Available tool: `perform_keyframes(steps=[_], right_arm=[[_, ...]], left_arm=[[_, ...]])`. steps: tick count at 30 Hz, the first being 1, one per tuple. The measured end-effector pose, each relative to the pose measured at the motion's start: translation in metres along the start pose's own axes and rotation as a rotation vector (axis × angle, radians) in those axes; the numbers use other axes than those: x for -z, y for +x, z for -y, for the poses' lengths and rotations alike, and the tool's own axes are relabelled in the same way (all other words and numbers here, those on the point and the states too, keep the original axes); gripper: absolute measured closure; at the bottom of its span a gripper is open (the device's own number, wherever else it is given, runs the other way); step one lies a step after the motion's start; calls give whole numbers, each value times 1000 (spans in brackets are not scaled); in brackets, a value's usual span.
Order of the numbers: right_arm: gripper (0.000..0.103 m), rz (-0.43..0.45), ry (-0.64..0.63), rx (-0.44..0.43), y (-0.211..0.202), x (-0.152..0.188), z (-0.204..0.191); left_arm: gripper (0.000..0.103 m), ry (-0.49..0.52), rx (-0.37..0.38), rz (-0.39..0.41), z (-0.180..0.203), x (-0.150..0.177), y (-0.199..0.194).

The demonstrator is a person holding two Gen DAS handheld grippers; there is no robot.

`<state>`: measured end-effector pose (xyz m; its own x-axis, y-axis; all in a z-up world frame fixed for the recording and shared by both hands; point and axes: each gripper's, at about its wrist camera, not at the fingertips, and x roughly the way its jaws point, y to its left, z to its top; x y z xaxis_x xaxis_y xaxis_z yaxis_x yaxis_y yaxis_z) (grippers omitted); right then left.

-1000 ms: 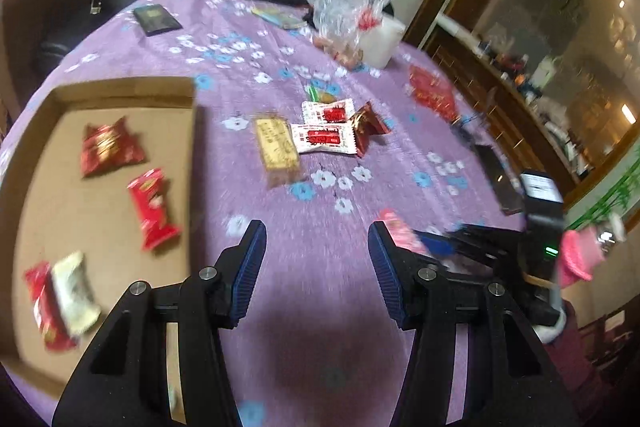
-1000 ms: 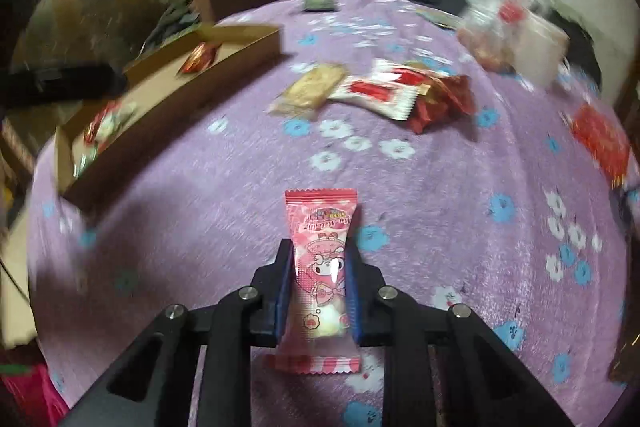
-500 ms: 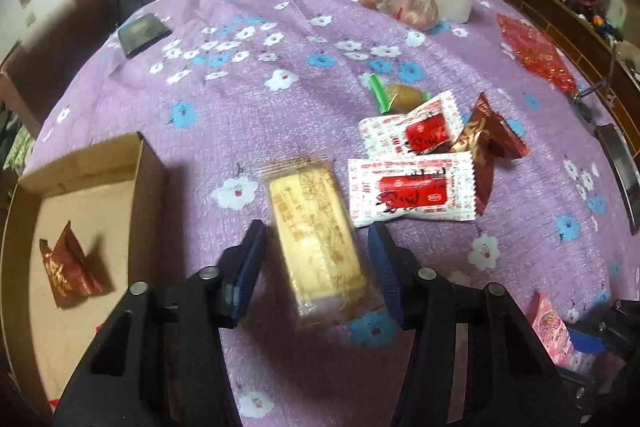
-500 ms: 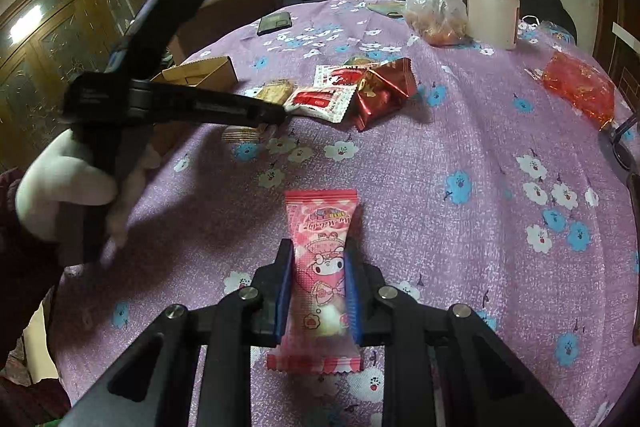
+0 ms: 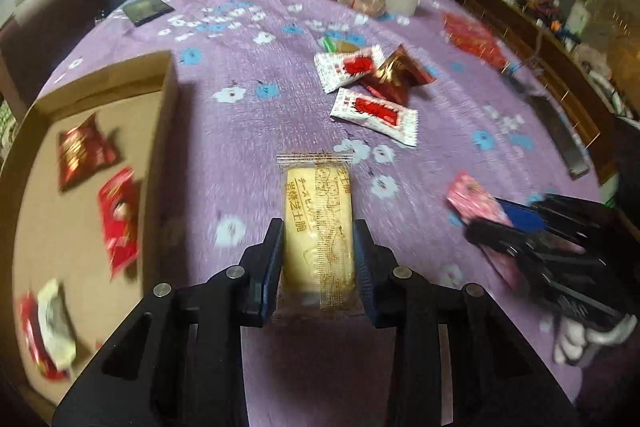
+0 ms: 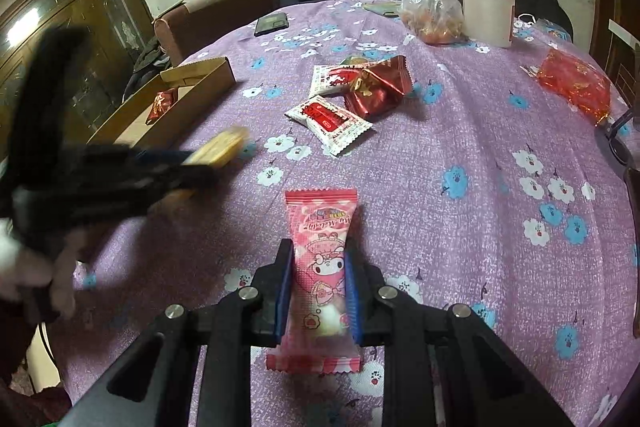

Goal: Organize snacks
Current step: 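Lower both held snacks into the cardboard tray and open both tools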

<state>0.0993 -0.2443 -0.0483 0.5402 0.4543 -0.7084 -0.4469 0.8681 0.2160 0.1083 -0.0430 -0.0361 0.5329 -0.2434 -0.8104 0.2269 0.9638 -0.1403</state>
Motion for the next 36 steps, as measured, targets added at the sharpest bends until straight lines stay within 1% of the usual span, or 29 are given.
perform_keyframes(steps=[3,5,8,12,14,17,20,23,26,31,36], right_arm=[[77,13,27,-14,-3,1,4],[77,33,45,-26,-7,1,5],[77,58,60,-35,-11,1,5],[77,71,58,2,-14,0,-1],[77,82,69,-22,-19,-4,-8],[77,90,61,-79,-24,-12,-32],[77,77,-1,-111,-19,-26,-71],[77,55,-64,-162,-8,-44,-114],[77,34,-106,-201,9,-62,-151],[77,-13,-151,-224,48,-82,-198],[77,-67,-182,-213,87,-93,-224]], left_arm=[[70,-58,56,54,-6,10,-23],[70,-83,64,93,-11,14,-38],[70,-125,47,150,-31,22,-60],[70,-191,16,186,-68,32,-84],[70,-218,-8,197,-88,36,-90],[70,-261,-26,195,-119,40,-98],[70,-285,-57,191,-142,42,-100],[70,-294,-93,187,-163,40,-98],[70,-316,-107,167,-180,35,-88],[70,-343,-116,121,-208,27,-71],[70,-366,-103,104,-221,23,-63]])
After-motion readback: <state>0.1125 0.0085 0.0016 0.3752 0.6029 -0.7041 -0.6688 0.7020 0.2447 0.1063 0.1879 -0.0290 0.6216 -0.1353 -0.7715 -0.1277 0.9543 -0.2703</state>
